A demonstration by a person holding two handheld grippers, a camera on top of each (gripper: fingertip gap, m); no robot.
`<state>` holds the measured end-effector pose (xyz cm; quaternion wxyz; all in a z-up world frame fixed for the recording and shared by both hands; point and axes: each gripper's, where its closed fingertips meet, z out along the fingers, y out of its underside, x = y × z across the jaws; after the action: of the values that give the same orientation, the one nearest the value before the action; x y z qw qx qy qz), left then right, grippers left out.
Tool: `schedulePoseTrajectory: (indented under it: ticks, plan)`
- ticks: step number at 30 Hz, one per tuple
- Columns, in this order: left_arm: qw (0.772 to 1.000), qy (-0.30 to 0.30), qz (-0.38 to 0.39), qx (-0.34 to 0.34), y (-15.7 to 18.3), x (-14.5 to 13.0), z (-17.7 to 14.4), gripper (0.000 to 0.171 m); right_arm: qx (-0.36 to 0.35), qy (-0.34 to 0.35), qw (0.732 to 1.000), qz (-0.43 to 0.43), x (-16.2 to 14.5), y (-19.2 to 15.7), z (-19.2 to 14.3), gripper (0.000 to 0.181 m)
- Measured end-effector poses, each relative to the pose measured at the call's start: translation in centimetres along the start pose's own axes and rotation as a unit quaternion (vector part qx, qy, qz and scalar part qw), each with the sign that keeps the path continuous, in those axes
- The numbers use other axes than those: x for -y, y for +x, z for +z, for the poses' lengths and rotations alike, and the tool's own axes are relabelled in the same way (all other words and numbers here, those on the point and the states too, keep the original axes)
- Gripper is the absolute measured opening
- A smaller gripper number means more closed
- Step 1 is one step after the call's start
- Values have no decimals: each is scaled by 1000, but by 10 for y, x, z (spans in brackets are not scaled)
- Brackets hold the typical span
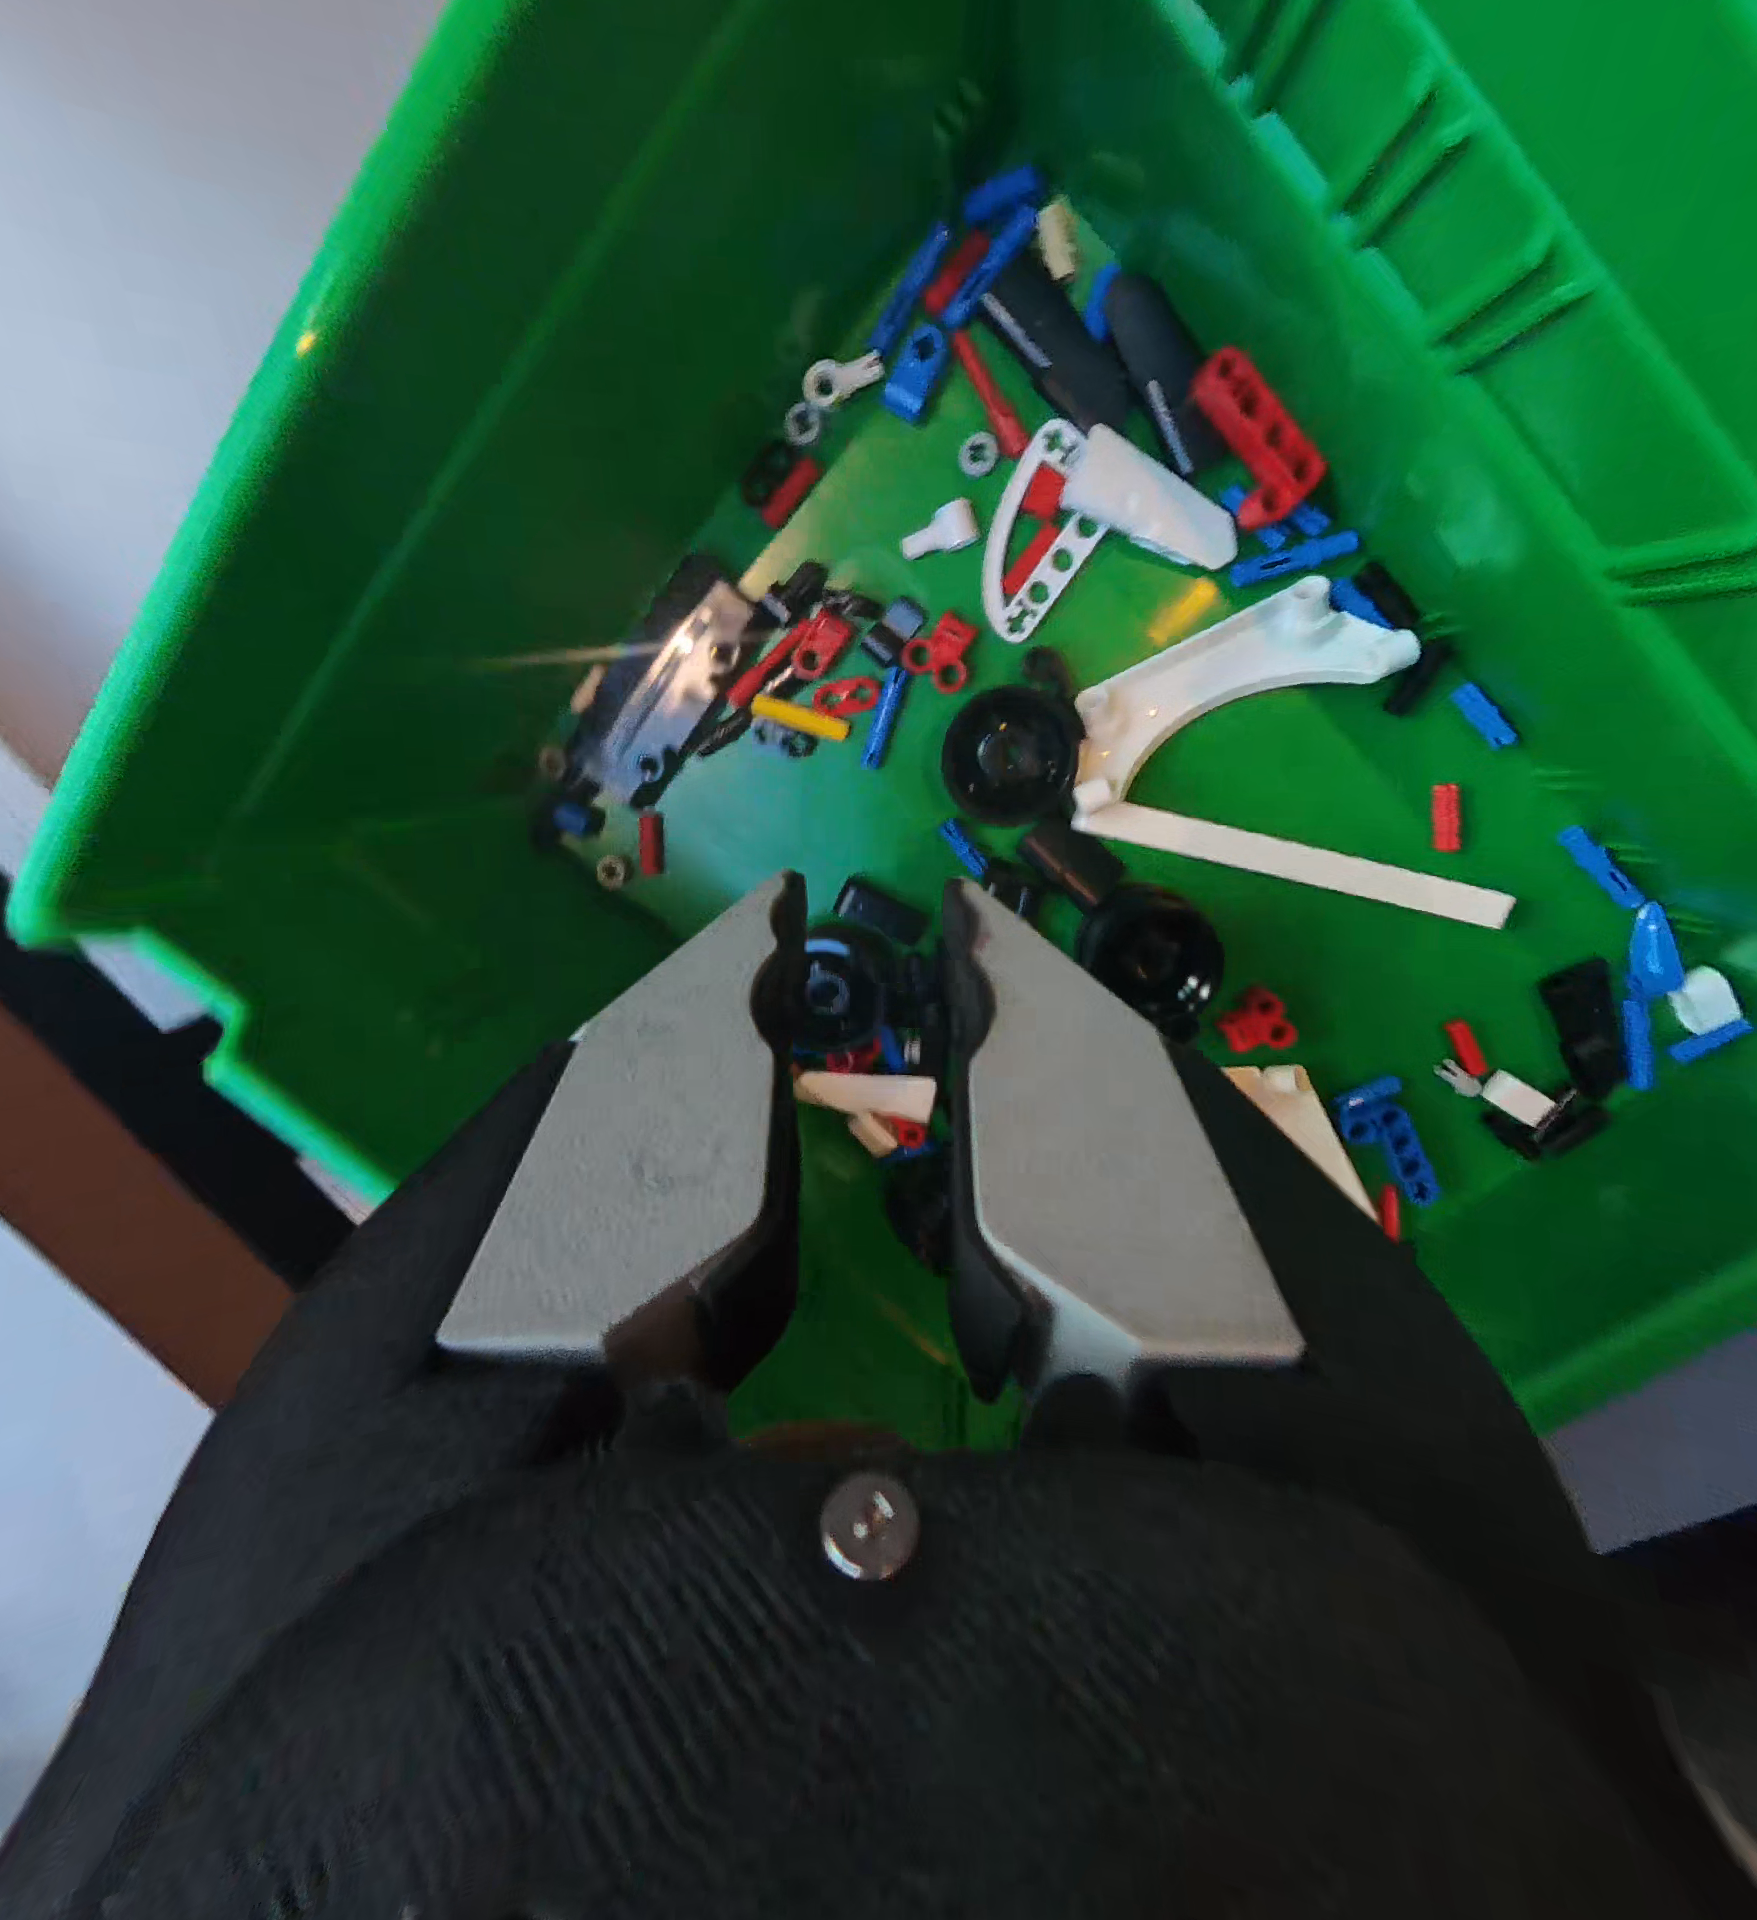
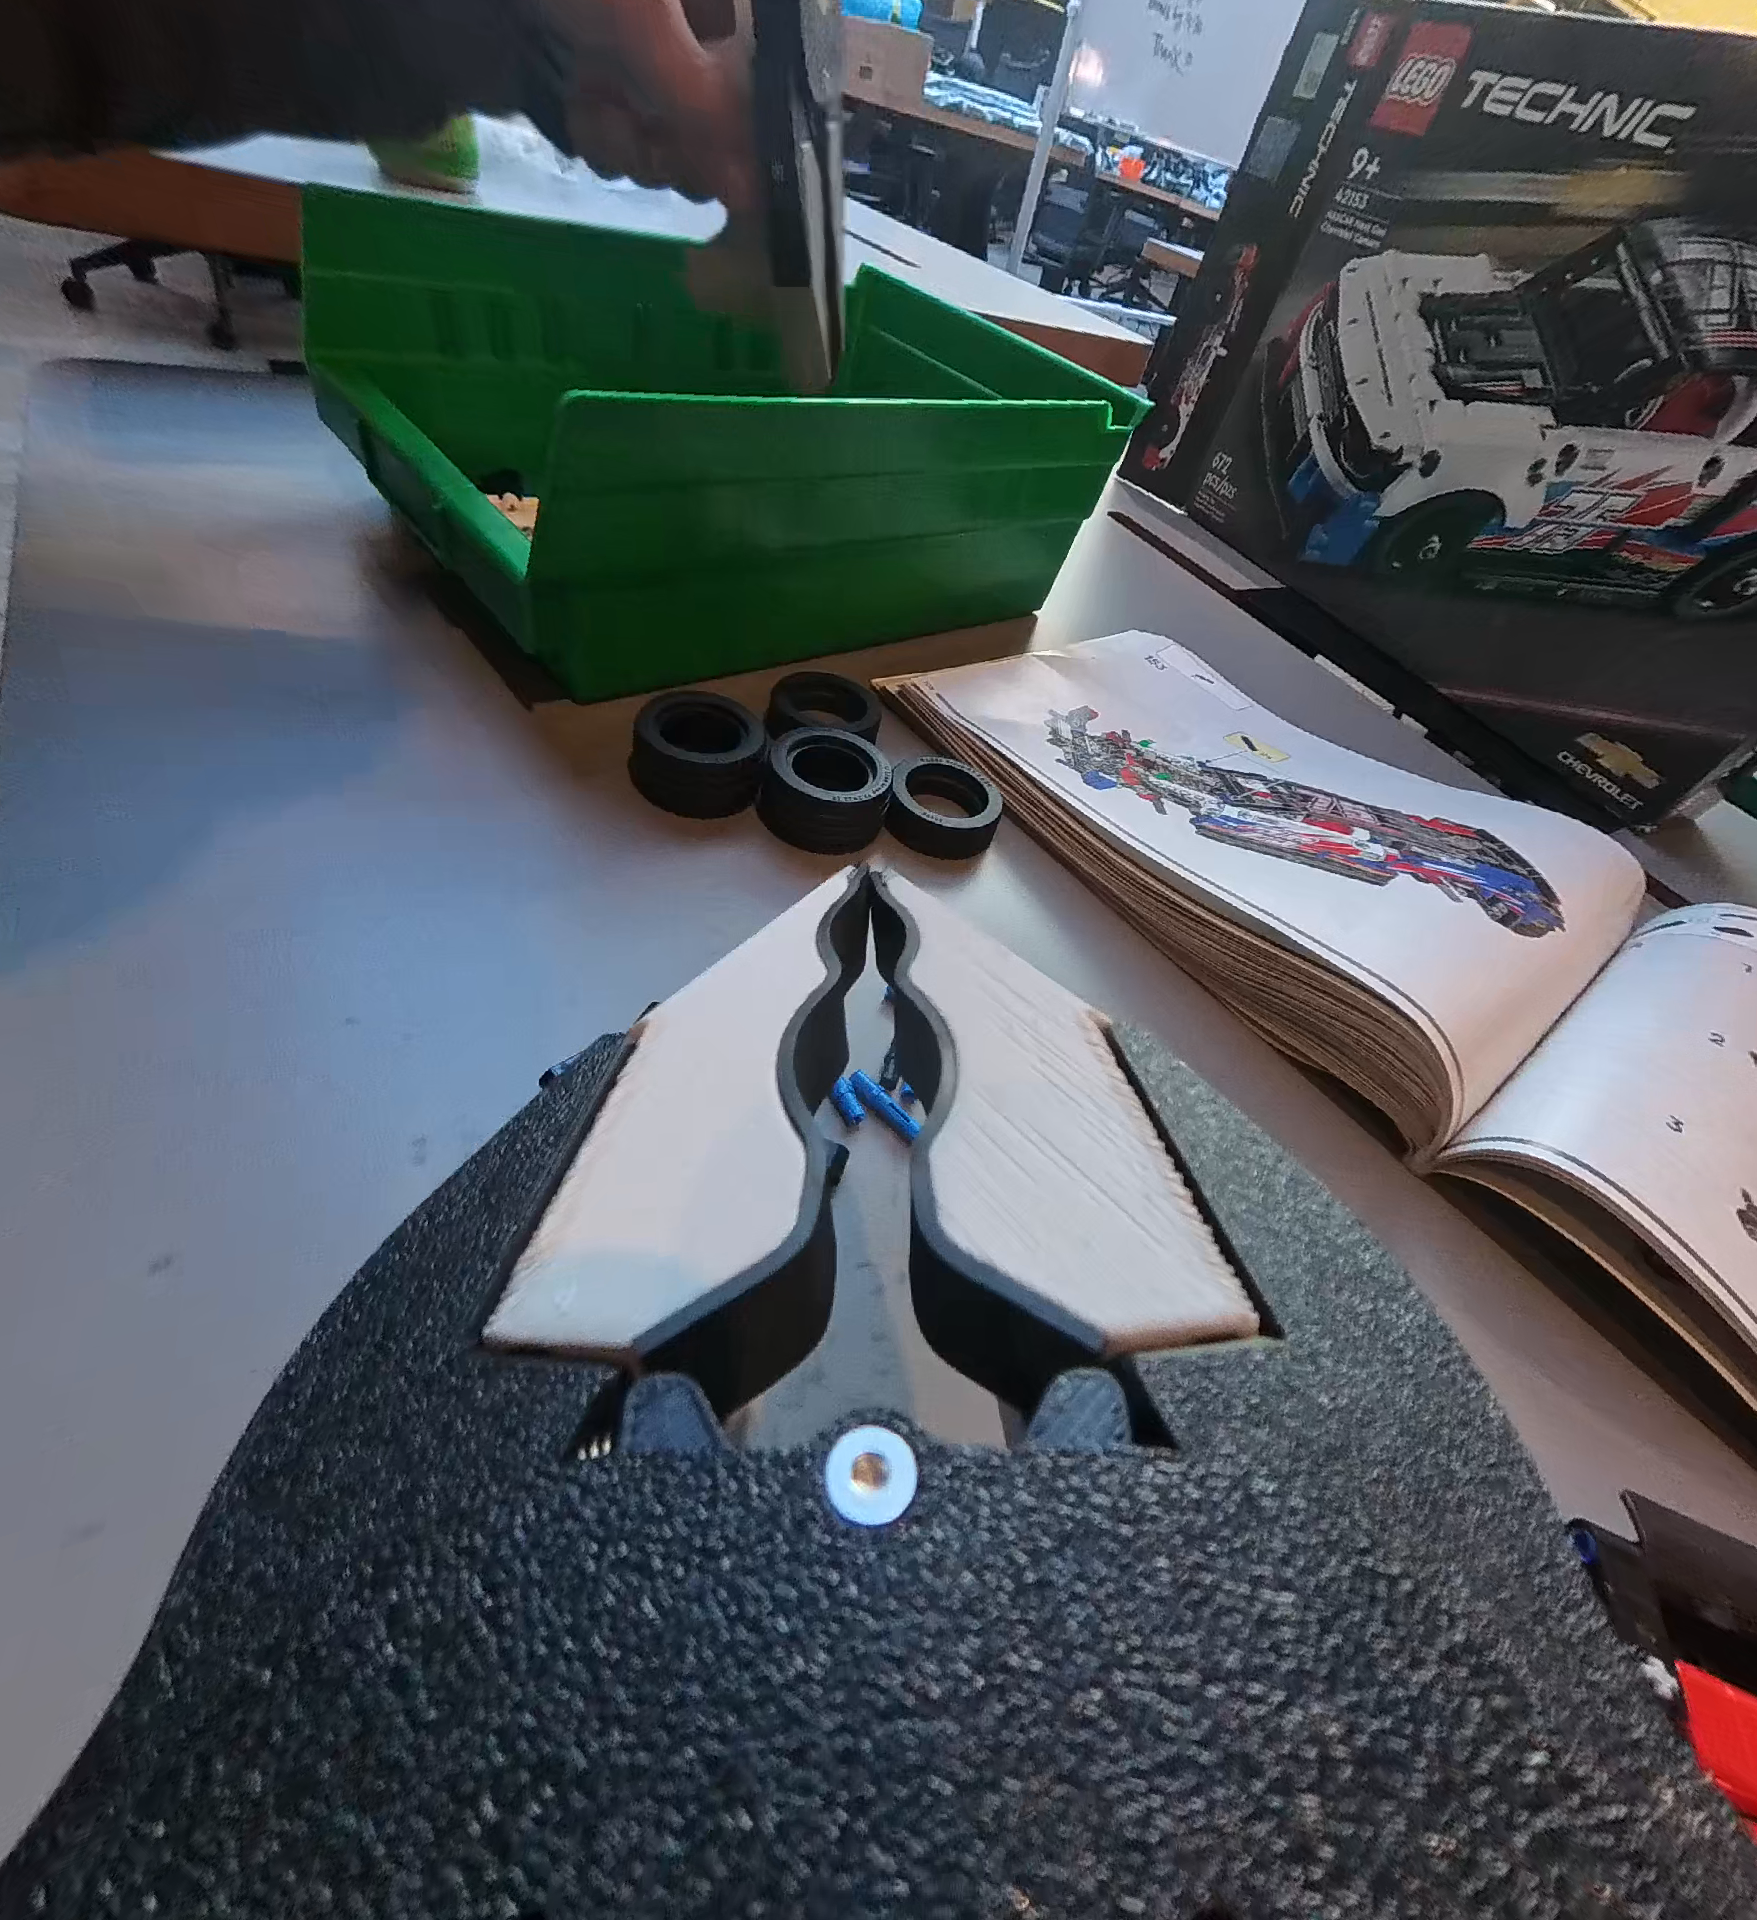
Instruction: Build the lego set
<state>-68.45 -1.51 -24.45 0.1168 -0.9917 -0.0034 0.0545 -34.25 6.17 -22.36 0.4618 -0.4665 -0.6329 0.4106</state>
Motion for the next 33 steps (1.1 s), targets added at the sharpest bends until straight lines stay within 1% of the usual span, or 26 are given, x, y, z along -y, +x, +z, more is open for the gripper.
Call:
schedulePoseTrajectory:
  ticks: [2, 3, 5, 7, 8, 9, 11, 12, 14, 15, 16, 18, 19, 20, 21, 22, 23, 25, 26, 27, 28, 29, 30, 31, 32, 33]
  plan:
    - [998, -9, 66, 11, 0, 9, 11, 19, 0, -2, 1000, -4, -1, -1, 1, 0]
    - [995, -23, 88, 35, -8, 11, 15, 13, 0, -2, 1000, -5, 0, -1, 1, 0]
    - [992, -56, 106, 50, -15, 13, 20, 14, -3, 0, 1000, -8, 0, -1, 0, 0]
    - [990, -73, 117, 32, -11, 13, 21, 13, -4, 3, 1000, -7, 1, 0, -1, 0]
    - [989, -94, 114, 11, -6, 5, 22, 12, -4, 5, 1000, -6, 1, 0, -1, 0]
    - [985, -132, 109, -16, 2, -9, 22, 12, -4, 5, 1000, -3, 1, 0, -1, 0]
    - [973, -198, 118, -13, 5, -37, 19, 13, -1, 4, 1000, 2, 1, 1, -1, 0]
    - [965, -228, 128, -9, 6, -51, 17, 15, 1, 3, 1000, 5, 1, 1, -1, 0]
    - [945, -293, 138, -44, 20, -80, 17, 21, 6, 1, 1000, 9, 0, 1, 0, 0]
    - [933, -324, 155, -34, 17, -88, 21, 17, 7, 1, 1000, 11, 0, 1, 0, 0]
    - [932, -321, 168, -11, 13, -84, 29, 3, 9, 1, 1000, 13, 1, 1, 0, 0]
    - [939, -299, 162, 51, -2, -61, 39, 0, 9, 2, 1000, 16, 1, 2, 1, 0]
    - [951, -265, 146, 61, -4, -44, 42, 0, 9, 2, 1000, 17, 1, 3, 1, 0]
    - [964, -229, 126, 43, 1, -27, 42, 0, 9, 2, 1000, 18, 1, 3, 1, 0]
    - [972, -207, 111, 15, 7, -22, 35, 0, 7, 3, 1000, 18, 1, 3, 0, 0]
    - [976, -196, 100, 6, 8, -22, 26, 2, 6, 4, 1000, 17, 1, 4, 0, 0]
    - [977, -191, 96, -3, 10, -26, 15, 0, 5, 5, 1000, 16, 1, 4, 0, 0]
    - [974, -191, 100, -75, 35, -43, 1, 0, 4, 3, 1000, 16, 1, 4, 0, 0]
    - [966, -207, 104, -114, 51, -58, -1, 0, 5, 2, 1000, 16, 1, 3, 1, 0]
    - [954, -242, 114, -134, 61, -75, 2, 2, 6, 0, 1000, 16, 0, 3, 1, 0]
    - [945, -273, 132, -126, 65, -90, 10, 4, 7, -1, 1000, 16, 0, 3, 1, 0]
    - [940, -288, 149, -108, 66, -97, 22, 1, 7, -2, 1000, 15, 0, 2, 2, 0]
    - [930, -316, 155, -101, 66, -99, 25, 0, 8, -4, 1000, 15, -1, 2, 2, 0]
    - [941, -299, 132, -91, 65, -87, 26, 0, 8, -5, 1000, 13, -1, 2, 2, 0]
    - [964, -237, 116, -41, 51, -59, 29, 0, 7, -6, 1000, 12, -1, 2, 2, 0]
    - [980, -174, 100, -8, 40, -32, 25, 0, 6, -7, 1000, 10, -1, 1, 3, 0]
